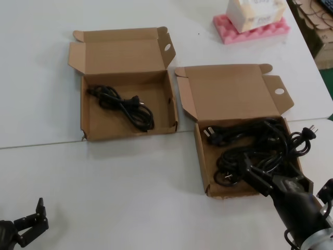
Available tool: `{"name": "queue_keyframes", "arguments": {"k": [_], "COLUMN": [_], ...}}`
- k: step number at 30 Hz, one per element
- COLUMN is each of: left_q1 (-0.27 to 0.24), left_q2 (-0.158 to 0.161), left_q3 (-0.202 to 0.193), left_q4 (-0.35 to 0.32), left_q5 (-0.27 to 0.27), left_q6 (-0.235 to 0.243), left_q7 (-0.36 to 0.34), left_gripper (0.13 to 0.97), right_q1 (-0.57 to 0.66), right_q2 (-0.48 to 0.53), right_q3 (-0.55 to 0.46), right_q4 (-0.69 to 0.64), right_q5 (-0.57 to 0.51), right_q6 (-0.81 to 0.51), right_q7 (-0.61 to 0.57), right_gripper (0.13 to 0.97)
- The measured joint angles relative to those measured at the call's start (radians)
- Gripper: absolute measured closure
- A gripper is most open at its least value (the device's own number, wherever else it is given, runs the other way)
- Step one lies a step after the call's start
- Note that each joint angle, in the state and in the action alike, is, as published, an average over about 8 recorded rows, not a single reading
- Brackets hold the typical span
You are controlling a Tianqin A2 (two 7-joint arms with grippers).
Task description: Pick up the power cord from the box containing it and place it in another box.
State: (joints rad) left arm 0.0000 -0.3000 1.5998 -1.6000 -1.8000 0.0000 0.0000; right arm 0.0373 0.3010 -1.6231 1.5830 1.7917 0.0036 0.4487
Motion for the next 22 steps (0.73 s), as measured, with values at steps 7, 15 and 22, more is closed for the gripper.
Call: {"name": "queue_keyframes", "arguments": {"k": [7,15,22], "left_q1": [0.000,0.000,0.000], "left_q2": [0.000,0.000,0.000], "left_q3": [0.000,0.000,0.000], "left_q4": [0.000,0.000,0.000], "left_q5": [0.000,0.000,0.000], "left_q6": [0.000,0.000,0.000], "left_q7": [0.000,0.000,0.000], "left_gripper": [0.132,0.132,0.132], "right_q1": [-0.002,-0.002,-0.002], "right_q2": [0.000,0.000,0.000], "right_q3": [0.001,0.002,0.001], "right_q4": [0.001,0.001,0.001], "right_q5": [0.001,0.001,0.001], "right_q6": [0.000,0.000,0.000], "right_q7": [0.000,0.000,0.000], "right_gripper": [0.129,0.129,0.129]}}
